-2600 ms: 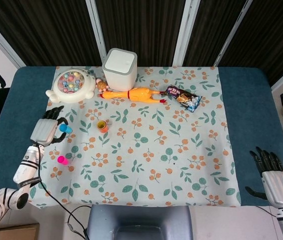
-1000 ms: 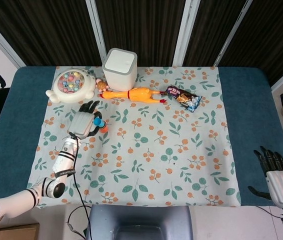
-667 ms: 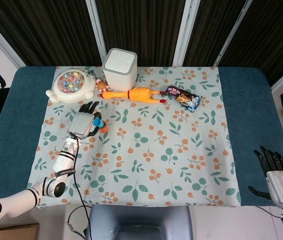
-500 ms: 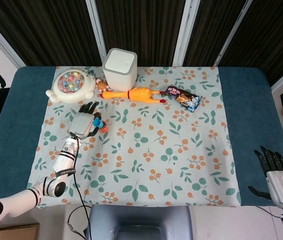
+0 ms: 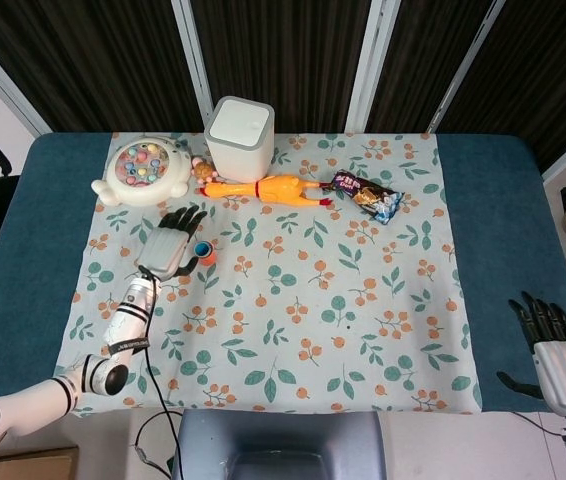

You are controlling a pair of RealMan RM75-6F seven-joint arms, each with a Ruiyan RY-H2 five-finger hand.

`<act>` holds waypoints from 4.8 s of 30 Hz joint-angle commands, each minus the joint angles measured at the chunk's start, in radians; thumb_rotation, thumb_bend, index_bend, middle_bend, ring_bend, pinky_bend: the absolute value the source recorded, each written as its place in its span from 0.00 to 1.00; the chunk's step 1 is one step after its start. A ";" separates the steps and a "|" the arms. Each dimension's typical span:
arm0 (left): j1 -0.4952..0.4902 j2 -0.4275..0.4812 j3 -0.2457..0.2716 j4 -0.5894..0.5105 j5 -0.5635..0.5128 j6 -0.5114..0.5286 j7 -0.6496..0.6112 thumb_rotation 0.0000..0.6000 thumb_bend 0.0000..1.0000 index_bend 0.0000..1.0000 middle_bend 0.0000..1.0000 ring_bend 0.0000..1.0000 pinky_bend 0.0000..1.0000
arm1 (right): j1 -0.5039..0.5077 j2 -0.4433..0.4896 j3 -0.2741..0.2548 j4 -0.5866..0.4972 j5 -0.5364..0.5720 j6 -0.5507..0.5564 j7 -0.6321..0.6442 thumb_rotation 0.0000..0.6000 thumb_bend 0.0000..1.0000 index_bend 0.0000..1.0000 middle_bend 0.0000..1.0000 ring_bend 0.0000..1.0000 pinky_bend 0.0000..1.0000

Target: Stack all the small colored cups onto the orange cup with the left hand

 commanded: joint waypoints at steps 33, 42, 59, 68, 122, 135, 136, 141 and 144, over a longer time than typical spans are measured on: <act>0.400 0.203 0.301 -0.107 0.355 0.295 -0.384 1.00 0.35 0.26 0.00 0.00 0.13 | 0.003 -0.007 -0.019 -0.004 -0.030 -0.009 -0.015 1.00 0.22 0.00 0.00 0.00 0.00; 0.405 0.179 0.294 -0.042 0.357 0.278 -0.414 1.00 0.35 0.32 0.01 0.00 0.13 | 0.002 -0.008 -0.020 -0.006 -0.031 -0.006 -0.019 1.00 0.22 0.00 0.00 0.00 0.00; 0.414 0.153 0.286 0.032 0.366 0.266 -0.428 1.00 0.38 0.42 0.02 0.00 0.13 | 0.004 -0.014 -0.018 -0.006 -0.025 -0.012 -0.032 1.00 0.22 0.00 0.00 0.00 0.00; 0.410 0.149 0.277 0.037 0.366 0.257 -0.436 1.00 0.39 0.49 0.03 0.00 0.13 | 0.004 -0.015 -0.017 -0.006 -0.023 -0.012 -0.033 1.00 0.22 0.00 0.00 0.00 0.00; 0.002 -0.034 -0.007 0.128 0.109 0.012 -0.254 1.00 0.41 0.53 0.09 0.00 0.15 | 0.022 -0.012 0.004 0.003 0.032 -0.043 -0.022 1.00 0.22 0.00 0.00 0.00 0.00; 0.007 -0.047 0.019 0.181 0.117 -0.013 -0.283 1.00 0.41 0.51 0.09 0.00 0.15 | 0.026 -0.017 0.007 0.003 0.037 -0.047 -0.031 1.00 0.22 0.00 0.00 0.00 0.00; 0.006 -0.047 0.020 0.184 0.119 -0.013 -0.284 1.00 0.41 0.51 0.09 0.00 0.15 | 0.026 -0.018 0.007 0.003 0.038 -0.048 -0.031 1.00 0.22 0.00 0.00 0.00 0.00; 0.005 -0.050 0.024 0.188 0.124 -0.016 -0.289 1.00 0.41 0.44 0.09 0.00 0.15 | 0.025 -0.017 0.007 0.002 0.039 -0.046 -0.031 1.00 0.22 0.00 0.00 0.00 0.00; 0.004 -0.049 0.025 0.183 0.117 -0.032 -0.287 1.00 0.40 0.19 0.07 0.00 0.15 | 0.025 -0.017 0.006 0.002 0.038 -0.045 -0.029 1.00 0.22 0.00 0.00 0.00 0.00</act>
